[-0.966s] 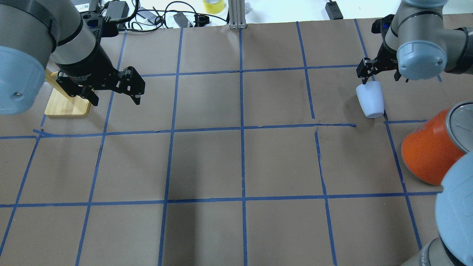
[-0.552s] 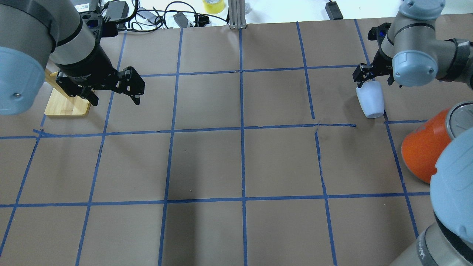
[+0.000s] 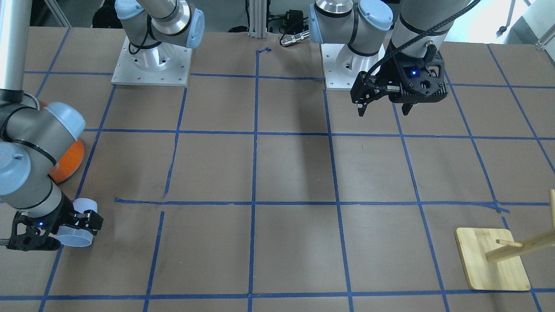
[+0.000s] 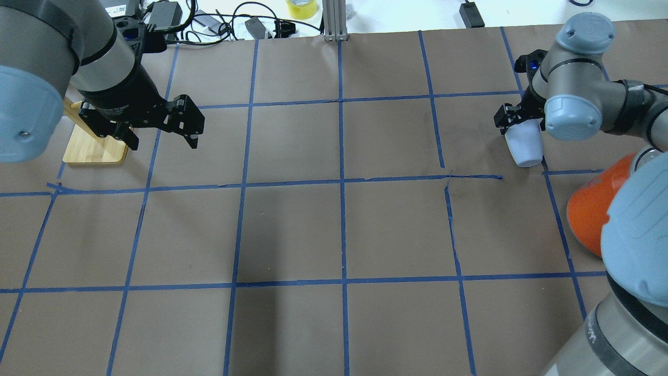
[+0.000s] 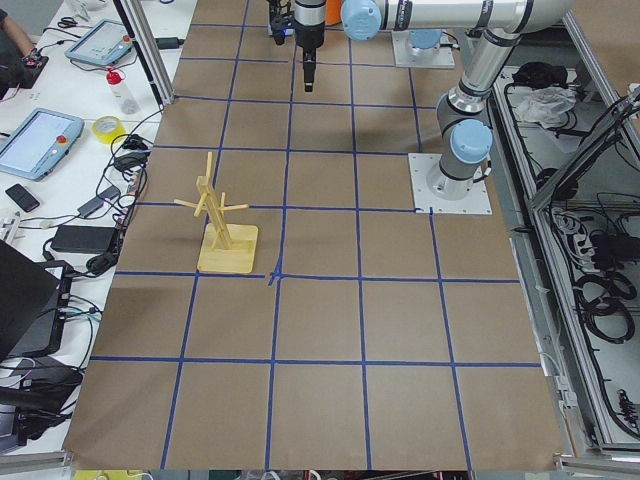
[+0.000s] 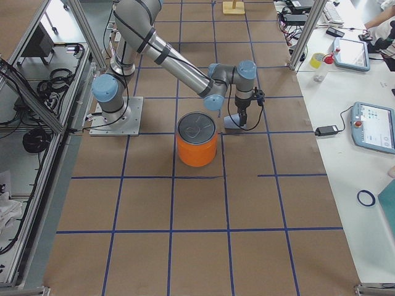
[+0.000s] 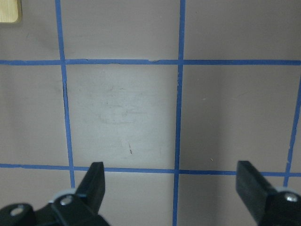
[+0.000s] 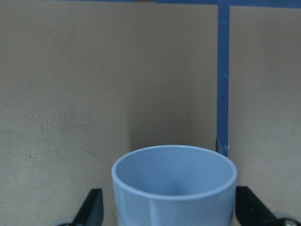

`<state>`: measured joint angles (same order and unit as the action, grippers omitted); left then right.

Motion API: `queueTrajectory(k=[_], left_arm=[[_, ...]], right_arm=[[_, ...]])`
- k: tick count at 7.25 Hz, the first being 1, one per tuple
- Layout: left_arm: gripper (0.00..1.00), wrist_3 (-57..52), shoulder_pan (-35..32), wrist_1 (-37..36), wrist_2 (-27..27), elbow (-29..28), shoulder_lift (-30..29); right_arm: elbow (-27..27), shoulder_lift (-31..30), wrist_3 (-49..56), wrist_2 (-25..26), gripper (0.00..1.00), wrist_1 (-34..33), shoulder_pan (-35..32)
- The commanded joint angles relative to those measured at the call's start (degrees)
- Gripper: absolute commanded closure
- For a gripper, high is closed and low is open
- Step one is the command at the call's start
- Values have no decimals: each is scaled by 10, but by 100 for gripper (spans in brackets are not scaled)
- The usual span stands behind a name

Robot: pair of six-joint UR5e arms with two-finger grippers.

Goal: Flip cup
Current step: 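Close the right gripper on the white cup's rim and lift it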

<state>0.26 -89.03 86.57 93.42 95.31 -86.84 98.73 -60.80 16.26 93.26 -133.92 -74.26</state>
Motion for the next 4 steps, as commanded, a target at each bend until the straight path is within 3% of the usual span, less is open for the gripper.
queueTrajectory(k=[1, 4], left_arm=[[0, 0, -1, 0, 0, 0, 0], [0, 0, 0, -2, 0, 13, 4]], right_arm=[[-1, 22, 1, -4, 0, -32, 1], [-2, 19, 7, 3, 0, -29, 1]])
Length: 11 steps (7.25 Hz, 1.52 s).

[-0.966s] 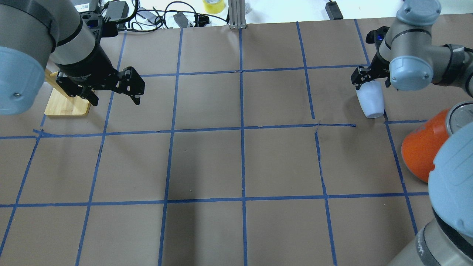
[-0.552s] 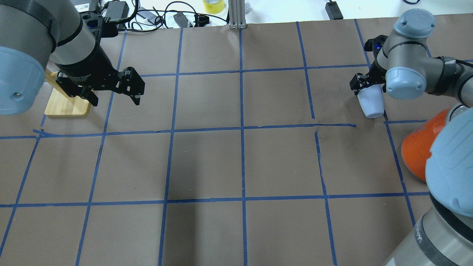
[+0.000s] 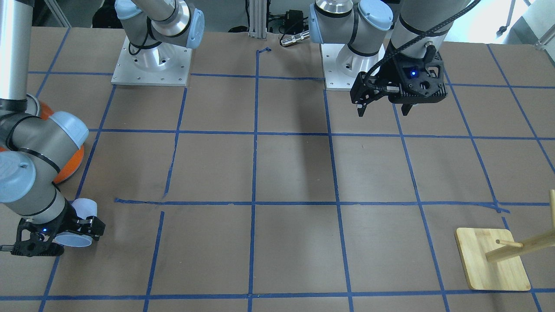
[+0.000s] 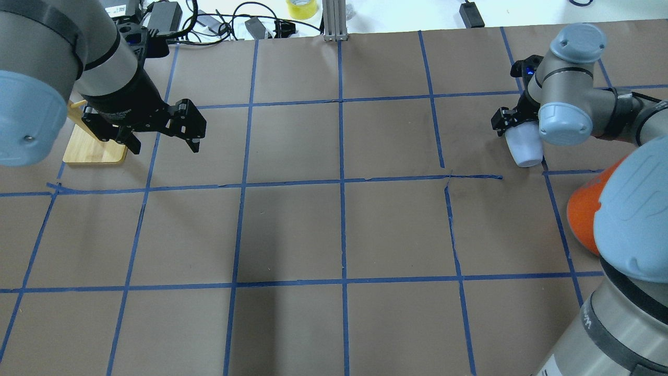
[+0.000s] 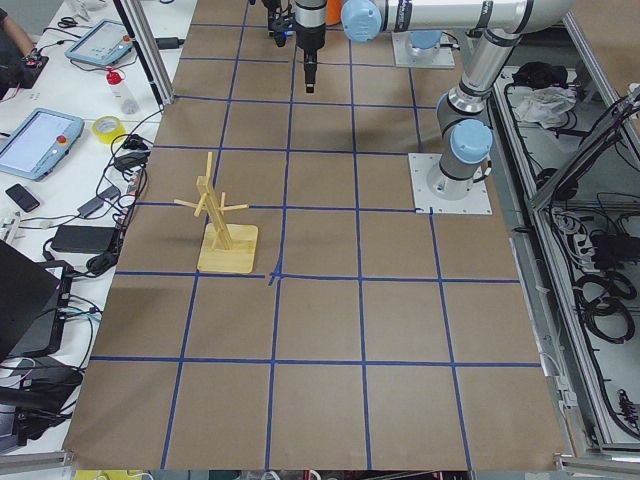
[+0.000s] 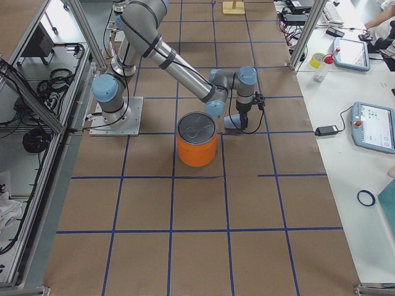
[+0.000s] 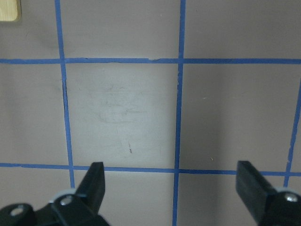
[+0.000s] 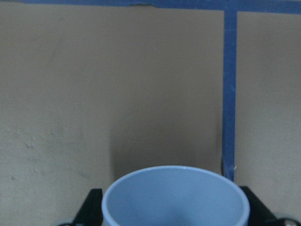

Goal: Flip cup
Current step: 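Carry the white cup with the right gripper toward the table center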

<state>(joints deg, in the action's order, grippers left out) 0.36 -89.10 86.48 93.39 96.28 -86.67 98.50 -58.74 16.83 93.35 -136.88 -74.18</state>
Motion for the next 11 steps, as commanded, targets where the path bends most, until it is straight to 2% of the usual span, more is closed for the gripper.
queueTrajectory(k=[1, 2, 3, 4, 5, 6, 7, 8, 9, 11], left_arm=[[0, -1, 1, -1, 0, 3, 3], [0, -1, 1, -2, 0, 2, 3], [0, -1, 1, -3, 0, 2, 3], [0, -1, 2, -4, 0, 2, 3], [0, -2, 2, -15, 0, -1, 3], [0, -2, 2, -38, 0, -4, 3], [0, -6, 2, -42, 0, -4, 3], [0, -31, 2, -43, 0, -7, 3], [0, -31, 9, -43, 0, -16, -1], [0, -32, 49, -34, 0, -28, 0]], right_arm=[[3, -1, 1, -3, 17, 6, 0], [6, -1, 0, -4, 38, 8, 0], [5, -5, -2, -9, 53, 9, 0], [-3, -27, -3, -13, 67, 40, -3], [-13, -68, -1, -23, 74, 84, -13], [-21, -100, 5, -36, 75, 87, -48], [-25, -111, 17, -36, 86, 86, -100], [-25, -112, 13, -32, 85, 80, -153], [-26, -109, 20, -38, 90, 64, -190], [-17, -103, 22, -29, 89, 47, -280]])
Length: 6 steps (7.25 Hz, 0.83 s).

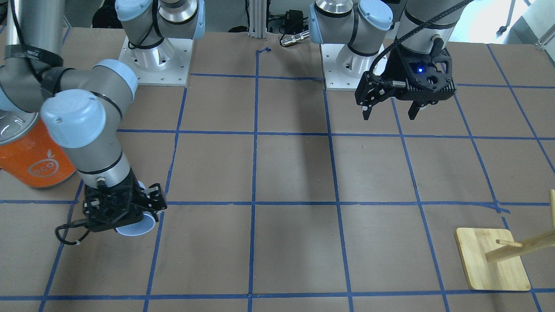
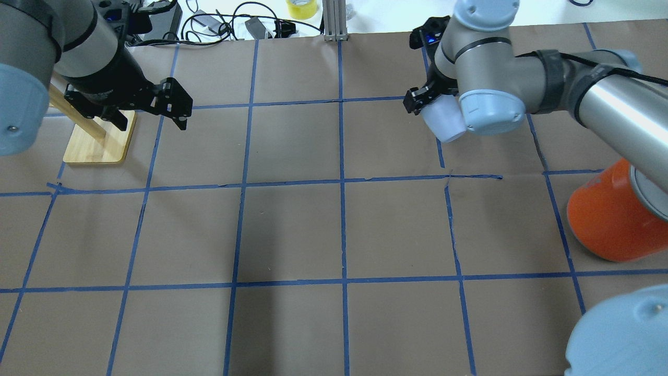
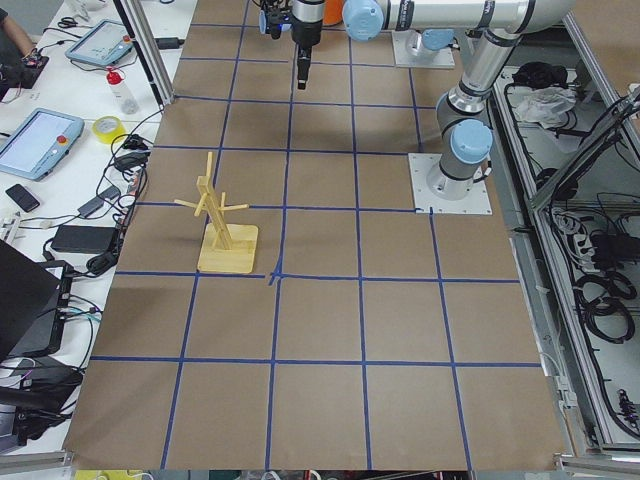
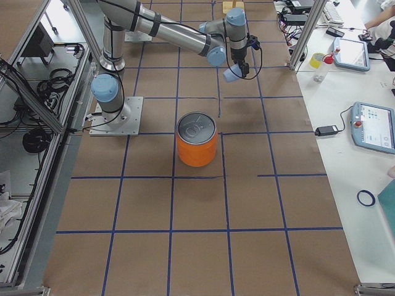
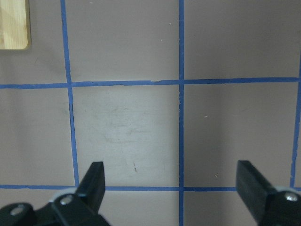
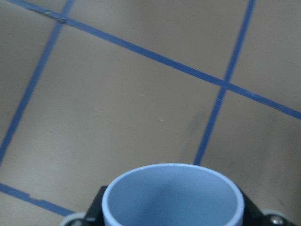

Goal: Flip cup
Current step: 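Carry the white cup with the right gripper toward the table center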

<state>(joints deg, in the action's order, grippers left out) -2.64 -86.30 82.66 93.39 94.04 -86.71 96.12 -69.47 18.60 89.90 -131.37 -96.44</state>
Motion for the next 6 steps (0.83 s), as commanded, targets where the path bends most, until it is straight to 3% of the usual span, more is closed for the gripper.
queueTrajectory(k=[1, 5, 6], left_arm=[[0, -2, 21, 4, 1, -4, 1], [0, -1, 24, 0, 1, 1, 1], [0, -1, 27, 4, 1, 1, 0]], right_arm=[[6, 13, 22, 6, 86, -10, -88], [-2, 56, 219, -10, 89, -27, -129], [-2, 80, 291, -30, 89, -88, -145]])
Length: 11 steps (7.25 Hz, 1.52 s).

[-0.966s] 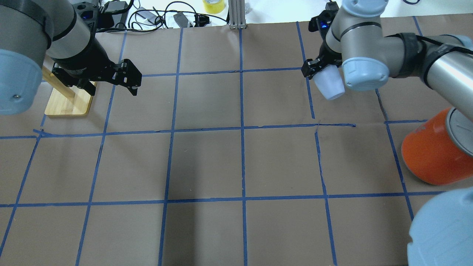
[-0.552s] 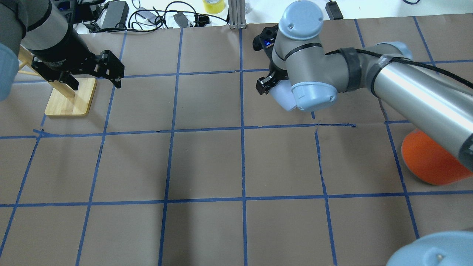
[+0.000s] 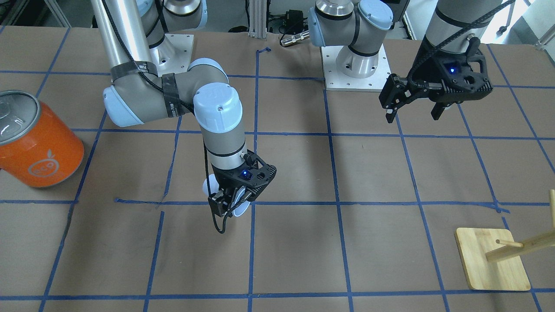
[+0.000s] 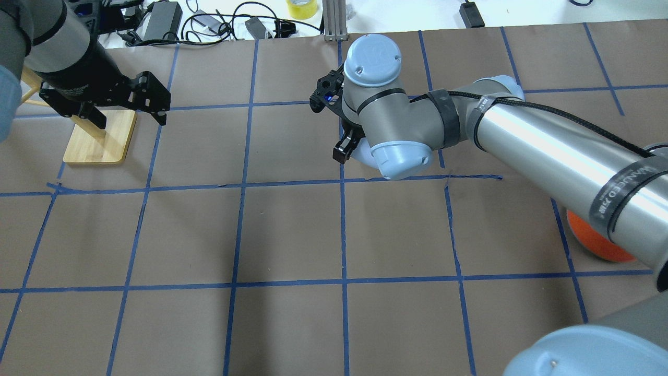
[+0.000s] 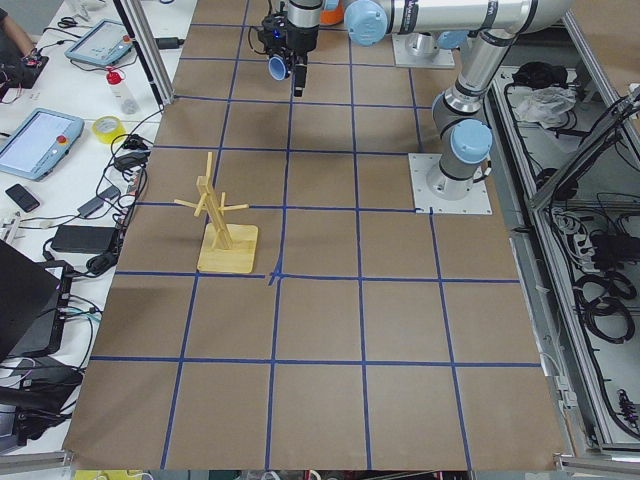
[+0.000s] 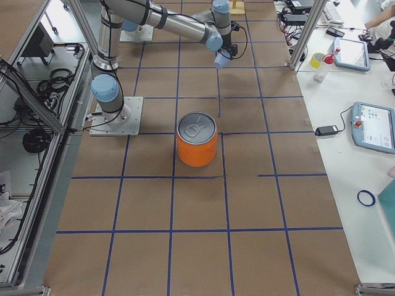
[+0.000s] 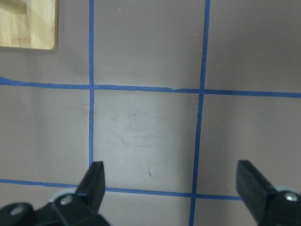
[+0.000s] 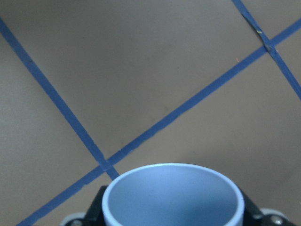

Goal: Flip cup
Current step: 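Carry the white cup with the right gripper toward the table center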

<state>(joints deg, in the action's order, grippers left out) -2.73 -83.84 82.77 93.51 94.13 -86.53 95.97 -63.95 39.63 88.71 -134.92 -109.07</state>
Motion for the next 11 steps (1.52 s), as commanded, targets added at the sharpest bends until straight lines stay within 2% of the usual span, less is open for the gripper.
queueTrajectory(k=[1, 3, 7, 11], left_arm=[[0, -1, 3, 3, -2, 1, -2], [0, 0, 3, 2, -6, 2, -2], [0, 1, 3, -2, -7, 4, -2], [0, 0, 3, -2, -6, 6, -2]], right_arm=[[-1, 48, 89, -20, 89, -60, -22], [-19, 64, 176, -15, 88, -54, -41], [-25, 70, 242, -20, 87, -57, -58], [-24, 91, 243, -20, 80, -61, -70]])
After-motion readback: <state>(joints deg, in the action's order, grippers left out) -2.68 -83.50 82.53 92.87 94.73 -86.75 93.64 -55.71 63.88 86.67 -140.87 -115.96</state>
